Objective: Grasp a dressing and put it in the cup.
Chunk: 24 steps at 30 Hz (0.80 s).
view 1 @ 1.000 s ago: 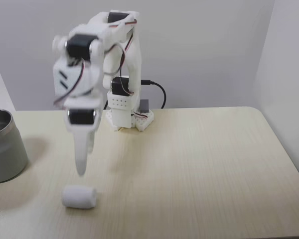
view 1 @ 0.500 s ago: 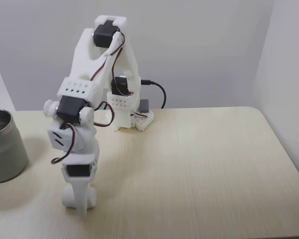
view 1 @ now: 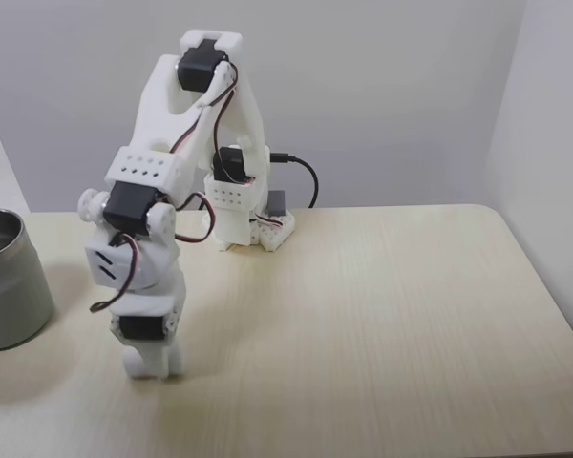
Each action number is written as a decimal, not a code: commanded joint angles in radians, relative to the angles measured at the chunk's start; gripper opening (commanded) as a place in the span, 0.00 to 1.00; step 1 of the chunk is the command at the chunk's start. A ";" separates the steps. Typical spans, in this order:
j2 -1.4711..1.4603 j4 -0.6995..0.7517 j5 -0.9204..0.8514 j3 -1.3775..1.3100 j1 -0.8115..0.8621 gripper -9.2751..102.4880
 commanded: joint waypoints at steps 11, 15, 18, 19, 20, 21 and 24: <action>-0.351 0.265 0.074 0.143 0.017 0.08; -0.474 0.448 0.100 0.290 0.028 0.08; -0.509 0.580 0.115 0.426 0.051 0.08; -0.509 0.624 0.117 0.476 0.061 0.08; -0.508 0.663 0.117 0.522 0.074 0.08; -0.506 0.693 0.115 0.560 0.086 0.08; -0.506 0.724 0.117 0.620 0.132 0.08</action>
